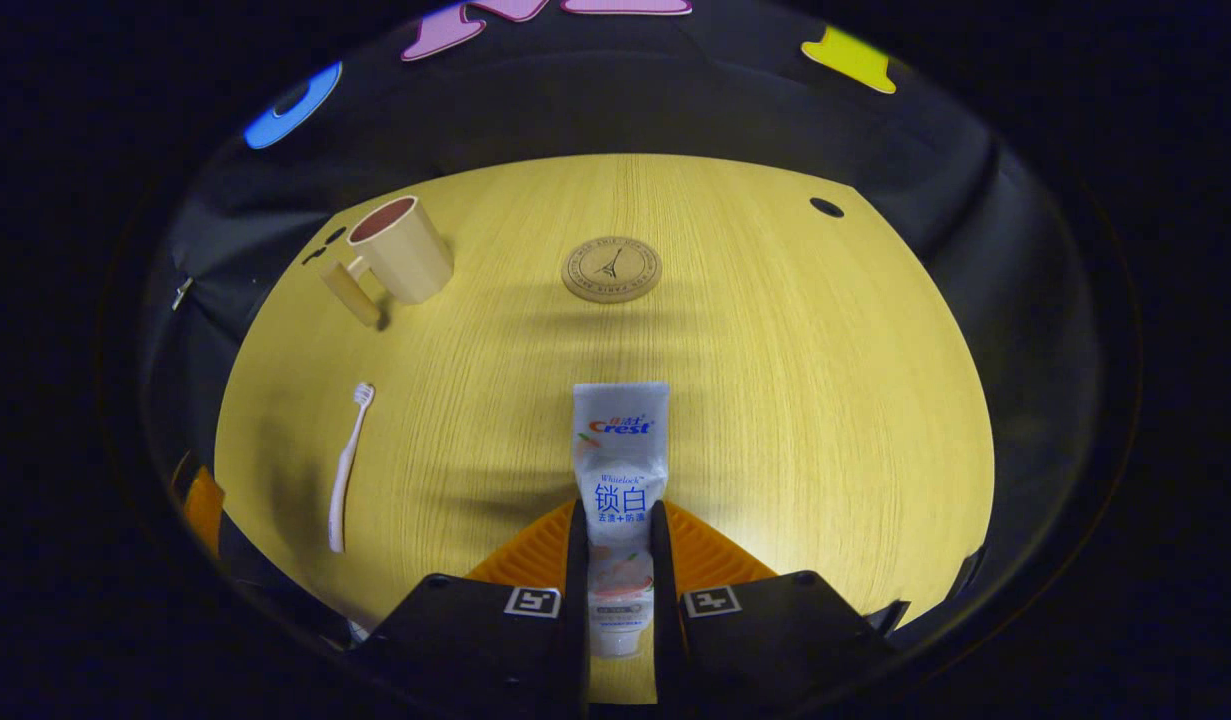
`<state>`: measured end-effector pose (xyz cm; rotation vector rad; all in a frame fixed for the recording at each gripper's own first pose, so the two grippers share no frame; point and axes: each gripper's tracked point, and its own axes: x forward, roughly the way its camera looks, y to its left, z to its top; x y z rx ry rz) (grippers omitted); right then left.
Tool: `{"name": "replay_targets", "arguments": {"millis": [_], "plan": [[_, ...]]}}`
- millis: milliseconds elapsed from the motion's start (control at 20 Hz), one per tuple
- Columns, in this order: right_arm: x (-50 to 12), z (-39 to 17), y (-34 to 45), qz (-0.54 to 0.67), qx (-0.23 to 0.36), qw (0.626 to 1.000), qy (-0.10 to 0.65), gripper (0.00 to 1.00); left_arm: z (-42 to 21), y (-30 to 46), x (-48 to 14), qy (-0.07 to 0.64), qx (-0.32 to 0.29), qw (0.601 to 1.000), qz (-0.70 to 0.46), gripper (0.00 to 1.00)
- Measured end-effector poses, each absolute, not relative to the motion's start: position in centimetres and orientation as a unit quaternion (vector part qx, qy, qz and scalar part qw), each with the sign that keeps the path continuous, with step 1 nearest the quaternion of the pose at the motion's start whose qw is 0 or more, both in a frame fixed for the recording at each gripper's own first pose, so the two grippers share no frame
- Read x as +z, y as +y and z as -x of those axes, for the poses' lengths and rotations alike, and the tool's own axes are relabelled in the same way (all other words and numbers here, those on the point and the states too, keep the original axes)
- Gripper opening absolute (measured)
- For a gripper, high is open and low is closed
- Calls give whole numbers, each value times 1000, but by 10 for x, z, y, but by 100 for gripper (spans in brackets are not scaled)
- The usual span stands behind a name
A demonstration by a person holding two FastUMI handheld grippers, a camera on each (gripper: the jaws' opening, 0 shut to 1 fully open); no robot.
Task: Put the toothbrush and toothpaste on the desktop into the cup, then pick up the cup and place it on the coaster on the desktop.
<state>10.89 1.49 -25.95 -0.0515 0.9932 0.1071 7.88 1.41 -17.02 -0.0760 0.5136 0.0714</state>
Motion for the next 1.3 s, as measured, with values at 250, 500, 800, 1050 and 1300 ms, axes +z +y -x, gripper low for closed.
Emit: {"name": "replay_targets", "arguments": {"millis": [250, 500, 800, 1050, 1300], "plan": [[-234, -105, 5, 27, 68, 889, 452, 30, -110, 1, -215, 318, 14, 947, 45, 98], [-215, -99, -11, 22, 74, 899, 431, 30, -126, -7, -252, 364, 2, 931, 22, 95], [-203, -99, -18, 17, 89, 911, 403, 29, -129, -9, -279, 404, 12, 915, 19, 91], [-204, -105, -17, 5, 96, 915, 392, 30, -122, -13, -293, 438, 4, 899, -5, 84], [-202, -116, -16, -9, 96, 918, 385, 30, -127, -20, -297, 458, -16, 889, -18, 77]]}}
